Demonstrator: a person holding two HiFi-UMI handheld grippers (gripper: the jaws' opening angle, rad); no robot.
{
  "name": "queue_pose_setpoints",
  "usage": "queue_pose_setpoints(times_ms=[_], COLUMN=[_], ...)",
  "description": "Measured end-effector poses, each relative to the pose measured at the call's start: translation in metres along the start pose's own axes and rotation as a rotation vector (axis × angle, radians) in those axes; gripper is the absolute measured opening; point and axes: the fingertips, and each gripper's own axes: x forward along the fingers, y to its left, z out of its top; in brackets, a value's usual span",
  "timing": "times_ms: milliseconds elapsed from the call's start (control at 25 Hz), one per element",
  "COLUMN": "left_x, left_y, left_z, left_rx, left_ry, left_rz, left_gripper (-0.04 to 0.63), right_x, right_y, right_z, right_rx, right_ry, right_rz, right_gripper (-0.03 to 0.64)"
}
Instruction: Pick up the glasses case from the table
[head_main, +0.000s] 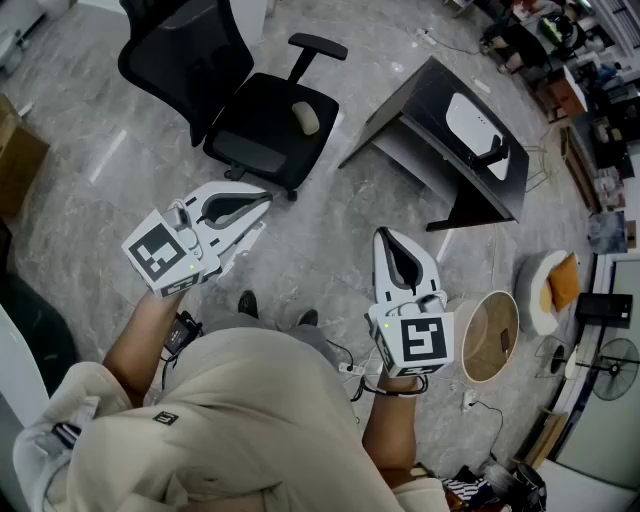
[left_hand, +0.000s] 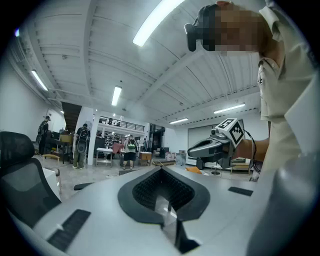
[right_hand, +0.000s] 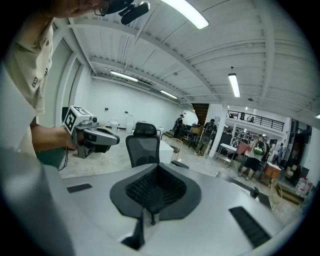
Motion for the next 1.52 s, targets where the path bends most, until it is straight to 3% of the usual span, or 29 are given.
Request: queue_pose_setpoints(times_ms=[520,680,960,1520], left_x=[0.005,0.011,0.049,0.136], left_y=[-0.008,-0.007,-0.011,0.003], left_z=[-0.005,-0.006,-0.026,-0.008], left_rx=[-0.01,-0.015,-0.025,-0.012], left_ry=[0.008,0.018,0.06,0.093], left_rz=[-0.026,-0.019,-0.004,0.196], left_gripper=[0.014,0.014,0.014,0.015], right_x=[-0.005,-0.002,0.01,0.069], right_y=[0.005,0.002,-0.029,-0.122], right_z=[-0.003,-0.003,-0.035,-0.04], right_rx=[0.022,0.037,0.097,0.086], right_ry=[0.005,-0.038,-0.056,-0.11], right_rz=[-0.006,0.027,0.068,0.289], right_gripper=[0.023,0.023,0.025,0.025])
